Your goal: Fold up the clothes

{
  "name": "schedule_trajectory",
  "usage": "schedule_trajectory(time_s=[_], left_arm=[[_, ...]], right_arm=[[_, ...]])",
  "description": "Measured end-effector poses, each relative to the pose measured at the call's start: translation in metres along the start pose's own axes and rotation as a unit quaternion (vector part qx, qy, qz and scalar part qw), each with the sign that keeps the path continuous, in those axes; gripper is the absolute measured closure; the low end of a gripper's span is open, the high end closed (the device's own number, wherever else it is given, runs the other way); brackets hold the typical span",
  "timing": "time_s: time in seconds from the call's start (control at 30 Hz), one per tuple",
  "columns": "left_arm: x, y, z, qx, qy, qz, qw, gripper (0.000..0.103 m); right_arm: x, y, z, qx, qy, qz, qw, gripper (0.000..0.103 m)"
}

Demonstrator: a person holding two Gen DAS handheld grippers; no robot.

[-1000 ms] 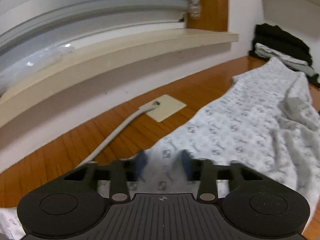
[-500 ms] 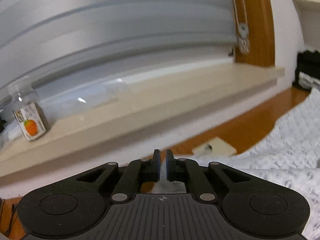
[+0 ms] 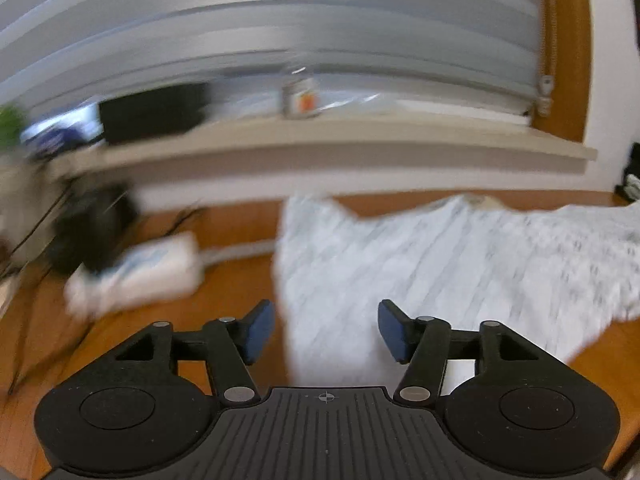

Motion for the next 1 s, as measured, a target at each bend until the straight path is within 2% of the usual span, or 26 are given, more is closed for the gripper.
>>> schedule_trajectory(time_s=[0.1, 0.27, 0.4, 0.43, 0.47, 0.53, 0.6, 0.73, 0.83, 0.9, 0.93, 0.97, 1.0], left_arm=[[0.005, 0.019, 0.014, 0.004, 0.003, 0.011, 0.9999, 0.04], [-0.001, 0.019, 0.014, 0.001, 0.019, 0.015, 0.9997, 0.043], [-0.007, 0.023, 0.029, -0.013, 0.005, 0.01, 0.9998, 0.044], [-0.008, 0.025, 0.036, -0.019, 0.003, 0.014, 0.9997, 0.046], [-0.01, 0.028, 0.04, -0.021, 0.006, 0.021, 0.9995, 0.055], [-0.012, 0.034, 0.045, -0.021, 0.017, 0.036, 0.999, 0.061], [-0.016, 0.038, 0.042, -0.02, 0.034, 0.045, 0.9982, 0.061], [-0.019, 0.04, 0.026, -0.006, 0.031, 0.044, 0.9985, 0.056], [-0.016, 0.038, 0.02, -0.009, 0.027, 0.039, 0.9988, 0.057], [-0.016, 0.037, 0.018, -0.009, 0.025, 0.025, 0.9993, 0.069], [-0.017, 0.037, 0.018, -0.012, 0.024, 0.017, 0.9995, 0.081], [-0.017, 0.035, 0.019, -0.021, 0.022, 0.013, 0.9994, 0.087], [-0.014, 0.031, 0.022, -0.032, 0.017, 0.014, 0.9992, 0.088]], right_arm=[[-0.005, -0.001, -0.003, 0.0, 0.006, -0.015, 1.0, 0.075], [-0.005, -0.001, -0.005, -0.001, 0.014, -0.013, 1.0, 0.075], [-0.007, -0.001, -0.005, -0.001, 0.021, -0.011, 1.0, 0.075], [-0.007, -0.001, -0.005, -0.001, 0.022, -0.01, 1.0, 0.075], [-0.007, 0.0, -0.006, 0.0, 0.023, -0.008, 1.0, 0.075], [-0.005, 0.001, -0.007, 0.002, 0.025, -0.002, 1.0, 0.075], [-0.004, 0.002, -0.008, 0.004, 0.028, 0.005, 1.0, 0.075], [-0.002, 0.001, -0.009, 0.003, 0.03, 0.009, 1.0, 0.075], [-0.002, 0.001, -0.008, 0.002, 0.029, 0.006, 1.0, 0.075], [-0.002, 0.002, -0.008, 0.001, 0.027, 0.006, 1.0, 0.075], [-0.002, 0.002, -0.008, 0.001, 0.026, 0.005, 1.0, 0.075], [-0.002, 0.001, -0.008, 0.0, 0.025, 0.004, 1.0, 0.075], [-0.002, 0.001, -0.007, 0.0, 0.024, 0.003, 1.0, 0.075]])
Point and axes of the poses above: each gripper's, at about its wrist camera, not at the fingertips, and z roughly against the way its jaws point, x to its left, y to its underside, the point moved 10 cm from there along -z, roughly the way its jaws point, and after that the axes turned 9 degrees about y, right-handed, at the moved point
